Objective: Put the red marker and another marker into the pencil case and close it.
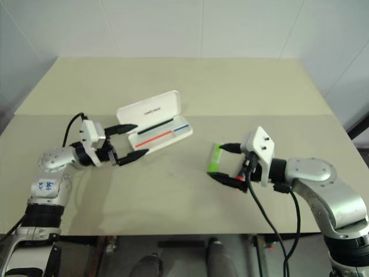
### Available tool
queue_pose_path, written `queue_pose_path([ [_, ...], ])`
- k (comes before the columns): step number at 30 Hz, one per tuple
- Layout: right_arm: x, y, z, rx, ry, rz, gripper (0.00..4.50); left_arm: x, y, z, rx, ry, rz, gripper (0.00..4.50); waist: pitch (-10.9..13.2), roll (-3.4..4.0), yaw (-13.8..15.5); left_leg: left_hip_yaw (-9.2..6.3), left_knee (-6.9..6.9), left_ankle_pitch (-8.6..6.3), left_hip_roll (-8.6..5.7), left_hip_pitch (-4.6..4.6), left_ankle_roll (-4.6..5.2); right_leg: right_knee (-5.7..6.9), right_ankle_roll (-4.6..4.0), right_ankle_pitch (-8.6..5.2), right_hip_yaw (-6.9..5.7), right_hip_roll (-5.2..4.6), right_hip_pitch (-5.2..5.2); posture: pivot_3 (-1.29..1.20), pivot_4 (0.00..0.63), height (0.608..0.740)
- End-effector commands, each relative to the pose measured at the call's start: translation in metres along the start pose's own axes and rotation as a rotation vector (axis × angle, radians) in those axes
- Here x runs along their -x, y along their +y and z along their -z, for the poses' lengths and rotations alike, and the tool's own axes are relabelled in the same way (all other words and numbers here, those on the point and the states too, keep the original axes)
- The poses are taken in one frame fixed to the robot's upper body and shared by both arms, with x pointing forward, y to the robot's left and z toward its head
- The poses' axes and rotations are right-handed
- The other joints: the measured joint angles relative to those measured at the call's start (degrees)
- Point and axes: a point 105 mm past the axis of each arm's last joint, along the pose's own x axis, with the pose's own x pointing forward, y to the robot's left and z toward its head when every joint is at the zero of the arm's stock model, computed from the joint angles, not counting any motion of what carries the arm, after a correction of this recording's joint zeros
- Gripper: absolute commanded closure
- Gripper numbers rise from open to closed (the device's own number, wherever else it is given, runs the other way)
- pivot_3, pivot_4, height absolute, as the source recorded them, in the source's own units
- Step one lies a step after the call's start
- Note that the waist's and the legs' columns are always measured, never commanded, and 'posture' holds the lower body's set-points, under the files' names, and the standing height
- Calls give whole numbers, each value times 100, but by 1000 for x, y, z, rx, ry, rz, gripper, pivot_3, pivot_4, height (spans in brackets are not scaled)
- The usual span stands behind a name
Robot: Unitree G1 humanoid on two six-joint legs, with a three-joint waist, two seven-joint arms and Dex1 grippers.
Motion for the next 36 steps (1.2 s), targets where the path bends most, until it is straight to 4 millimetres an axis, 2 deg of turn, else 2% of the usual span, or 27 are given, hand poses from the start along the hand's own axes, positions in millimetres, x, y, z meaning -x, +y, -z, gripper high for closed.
queue_pose_path([
  [1, 1, 4, -15, 50, -51, 16, 0, -4, 4, -8, -40, -27, -1, 8, 0, 0, -5, 0, 1, 0, 0, 0, 0, 0, 0, 0, 0, 0, 0, 0, 150, 740],
  [10, -7, 8, -21, 42, -93, 21, 0, -9, -5, -8, -34, -22, 42, 8, 0, 0, -3, 0, 3, 0, 0, 0, 0, 6, 0, 0, 1, 1, 0, 0, 150, 740],
  [15, -16, 10, -21, 23, -110, 3, 0, -4, -3, -4, -64, 45, 14, 8, 0, 0, -9, 0, 2, 0, 0, 0, 0, 7, 0, 0, 1, 2, 0, 0, 150, 740],
  [20, -26, 2, -19, 18, -136, 30, 0, -5, 6, 4, -115, 119, -58, 8, 0, 0, -8, 0, 5, 0, 0, 5, 0, 9, 2, 1, 1, 2, 0, 0, 150, 740],
  [24, -26, -2, -14, 7, -159, 60, 0, -28, 4, 8, -113, 135, -109, 8, 0, 0, 22, -2, 3, 0, 0, 5, 0, 12, 9, 5, 1, 2, 0, 0, 150, 740],
  [26, -30, -2, -13, 4, -159, 58, 0, -35, 1, 8, -99, 136, -109, 8, 0, 0, 27, -3, 5, 0, 0, 2, 0, 8, 77, 43, 1, 2, 0, 0, 150, 740],
  [27, -32, -3, -13, 4, -160, 59, 0, -39, 1, 7, -94, 133, -109, 8, 0, 0, 18, -3, 4, 0, 0, -2, 0, 8, 81, 47, 1, 2, 0, 0, 150, 740],
  [36, -35, -6, -12, 11, -156, 72, 0, -45, -4, 23, -49, 205, -97, 8, 0, 1, -7, -2, -6, 0, 1, 1, 0, 5, 80, 49, 1, 4, 0, 0, 150, 740],
])
